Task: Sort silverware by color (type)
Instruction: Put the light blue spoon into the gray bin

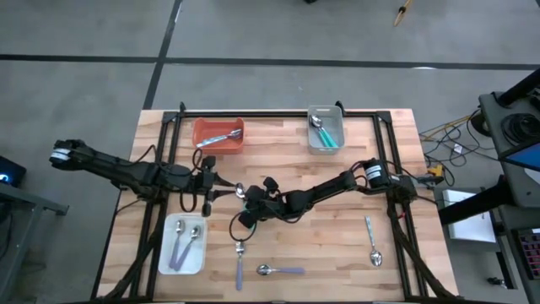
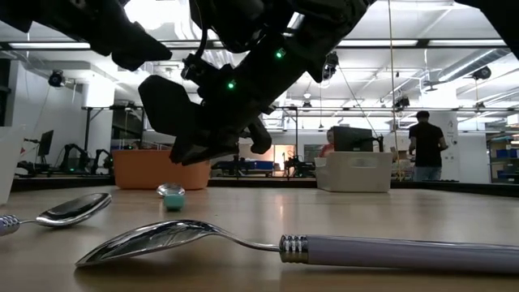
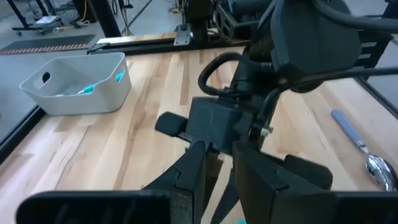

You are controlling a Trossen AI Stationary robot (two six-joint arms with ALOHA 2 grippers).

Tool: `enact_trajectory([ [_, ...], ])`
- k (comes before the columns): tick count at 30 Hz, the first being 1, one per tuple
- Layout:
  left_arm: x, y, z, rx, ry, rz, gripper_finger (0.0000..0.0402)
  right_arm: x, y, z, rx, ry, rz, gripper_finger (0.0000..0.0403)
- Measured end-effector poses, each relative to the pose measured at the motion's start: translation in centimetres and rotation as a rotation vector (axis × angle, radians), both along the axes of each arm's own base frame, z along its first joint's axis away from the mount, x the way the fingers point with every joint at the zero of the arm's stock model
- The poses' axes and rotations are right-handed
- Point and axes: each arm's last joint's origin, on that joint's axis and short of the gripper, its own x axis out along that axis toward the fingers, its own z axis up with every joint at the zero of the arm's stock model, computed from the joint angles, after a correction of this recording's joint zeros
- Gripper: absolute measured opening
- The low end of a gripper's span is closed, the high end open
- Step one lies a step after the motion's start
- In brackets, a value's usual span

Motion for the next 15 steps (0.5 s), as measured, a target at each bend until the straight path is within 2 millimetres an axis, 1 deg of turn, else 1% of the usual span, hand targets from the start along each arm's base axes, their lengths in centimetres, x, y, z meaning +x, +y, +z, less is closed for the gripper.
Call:
enact_trajectory([
  [5,0.11,-0.02,0.05,-0.002,-0.008,0.000,0.0063,0.01,-0.01,0.02,0.001,-0.003,-0.004,0.0142],
  [8,0.11,-0.02,0.06,-0.002,-0.009,0.000,0.0063,0.01,-0.01,0.01,0.000,-0.003,-0.004,0.0175],
  [11,0.12,-0.02,0.08,-0.002,-0.011,0.000,0.0063,-0.02,-0.01,-0.01,-0.001,0.001,-0.004,0.0196],
  [15,0.12,-0.02,0.08,-0.002,-0.011,0.000,0.0063,-0.11,-0.10,-0.19,-0.003,0.008,-0.006,0.0206],
])
